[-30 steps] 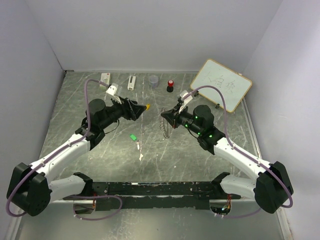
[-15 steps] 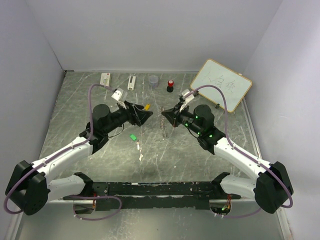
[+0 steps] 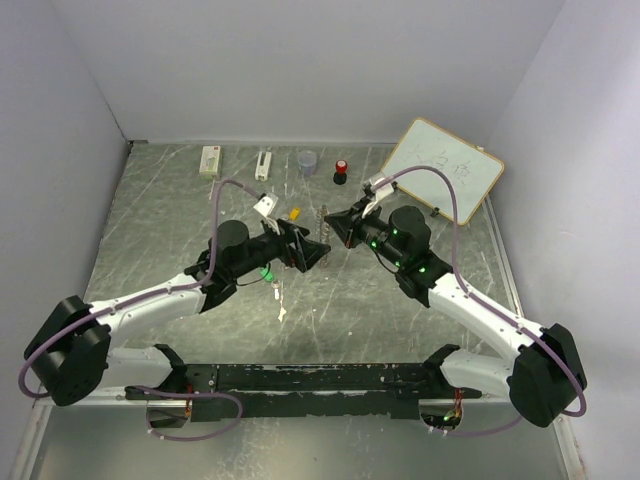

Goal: Put the keys on the keyring

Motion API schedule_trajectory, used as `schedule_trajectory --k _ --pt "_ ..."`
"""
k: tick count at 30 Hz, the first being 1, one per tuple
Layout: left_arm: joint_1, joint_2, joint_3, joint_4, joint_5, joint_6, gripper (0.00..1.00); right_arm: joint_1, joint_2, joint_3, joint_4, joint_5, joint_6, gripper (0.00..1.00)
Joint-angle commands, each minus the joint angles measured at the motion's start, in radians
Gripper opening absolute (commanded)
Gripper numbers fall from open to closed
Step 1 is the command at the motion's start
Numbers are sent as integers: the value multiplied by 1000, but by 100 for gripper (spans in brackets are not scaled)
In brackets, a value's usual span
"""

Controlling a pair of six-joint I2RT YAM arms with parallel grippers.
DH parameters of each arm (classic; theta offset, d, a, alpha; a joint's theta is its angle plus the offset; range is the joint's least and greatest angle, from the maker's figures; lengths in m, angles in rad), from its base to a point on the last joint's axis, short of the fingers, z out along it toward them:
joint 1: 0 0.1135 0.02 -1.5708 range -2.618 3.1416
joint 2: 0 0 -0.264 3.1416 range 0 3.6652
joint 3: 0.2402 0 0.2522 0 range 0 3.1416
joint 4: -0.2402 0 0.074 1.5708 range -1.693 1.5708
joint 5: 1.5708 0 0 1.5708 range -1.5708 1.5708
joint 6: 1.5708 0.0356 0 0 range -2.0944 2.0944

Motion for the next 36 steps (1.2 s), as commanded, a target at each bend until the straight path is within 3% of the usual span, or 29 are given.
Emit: schedule_trajectory --k 1,21,24,27,31,36 --pt "-35 40 8 83 -38 29 100 -4 -13 46 61 6 23 0" --pt "-225 123 114 40 -454 168 99 -3 -1 53 64 -58 104 0" --pt "-226 128 115 35 -480 173 89 -2 -14 47 60 -60 108 0" --pt "-226 127 103 55 -485 182 70 -2 -26 45 50 -61 109 0" --pt "-226 124 97 57 -487 198 53 -3 -37 43 36 -56 109 0" --pt "-227 112 90 46 -485 219 22 -2 -43 48 16 -41 111 0"
